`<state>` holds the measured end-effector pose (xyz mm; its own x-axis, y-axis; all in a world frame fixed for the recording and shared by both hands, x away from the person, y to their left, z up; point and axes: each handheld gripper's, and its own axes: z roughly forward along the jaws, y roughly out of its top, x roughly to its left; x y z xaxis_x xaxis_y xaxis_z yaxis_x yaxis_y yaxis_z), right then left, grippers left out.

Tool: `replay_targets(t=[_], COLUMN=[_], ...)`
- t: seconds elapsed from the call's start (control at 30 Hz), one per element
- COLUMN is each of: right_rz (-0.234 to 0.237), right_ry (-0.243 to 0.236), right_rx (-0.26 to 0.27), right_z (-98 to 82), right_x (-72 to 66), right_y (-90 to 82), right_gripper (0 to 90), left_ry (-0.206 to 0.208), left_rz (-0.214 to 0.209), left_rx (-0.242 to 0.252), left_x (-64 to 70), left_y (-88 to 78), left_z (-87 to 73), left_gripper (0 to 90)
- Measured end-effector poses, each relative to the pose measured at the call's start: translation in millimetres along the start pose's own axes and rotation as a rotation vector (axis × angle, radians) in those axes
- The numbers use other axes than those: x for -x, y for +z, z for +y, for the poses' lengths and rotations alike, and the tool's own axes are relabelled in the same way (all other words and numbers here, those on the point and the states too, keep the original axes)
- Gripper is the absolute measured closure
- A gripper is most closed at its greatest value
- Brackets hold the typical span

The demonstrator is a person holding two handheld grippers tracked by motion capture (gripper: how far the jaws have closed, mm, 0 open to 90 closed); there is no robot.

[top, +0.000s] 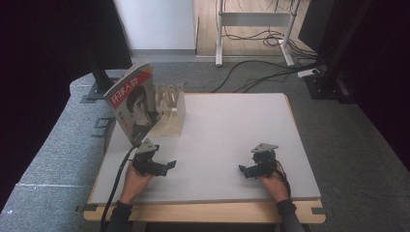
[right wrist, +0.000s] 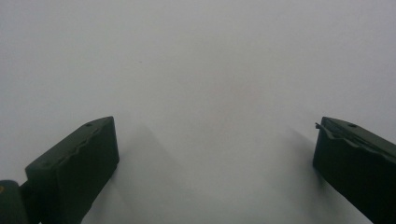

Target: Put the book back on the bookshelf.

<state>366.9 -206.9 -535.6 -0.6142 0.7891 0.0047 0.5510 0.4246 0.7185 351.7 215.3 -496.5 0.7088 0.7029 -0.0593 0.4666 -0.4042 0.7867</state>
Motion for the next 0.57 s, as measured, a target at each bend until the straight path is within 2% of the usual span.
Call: replay_targets(t=[0.07, 0.1, 0.17, 0.23, 0.3, 0.33, 0.43, 0.57], right_rz=[0.0, 0.0, 0.0, 0.0, 0.0, 0.001, 0.001, 0.002], right_ry=[0.0, 0.0, 0.0, 0.0, -0.001, 0.0, 0.0, 0.002], right_rx=[0.0, 0.0, 0.0, 0.0, 0.0, 0.0, 0.001, 0.002], right_z=[0.0, 0.0, 0.0, -0.1, -0.1, -0.2, -0.8, -0.9], right_x=[0.0, 0.0, 0.0, 0.0, 0.0, 0.1, -0.2, -0.2], right_y=[0.0, 0.0, 0.0, 0.0, 0.0, 0.0, -0.1, -0.1], right_gripper=[0.0, 0.0, 0.0, 0.0, 0.0, 0.0, 0.0, 0.0], left_ry=[0.004, -0.001, 0.003, 0.018, 0.04, 0.046, 0.053, 0.056], left_rz=[0.001, -0.016, -0.016, -0.014, 0.009, 0.002, 0.013, 0.017], left_rx=[-0.022, -0.039, -0.053, -0.089, -0.105, -0.116, -0.191, -0.189], left_x=[2.6, 4.5, 6.0, 9.1, 12.2, 12.8, 14.9, 15.3], left_y=[7.9, 16.0, 20.0, 26.3, 27.7, 28.8, 36.0, 35.7], left_z=[-5.4, -10.9, -13.5, -15.9, -15.3, -15.2, -13.6, -13.7], left_gripper=[0.0, 0.0, 0.0, 0.0, 0.0, 0.0, 0.0, 0.0])
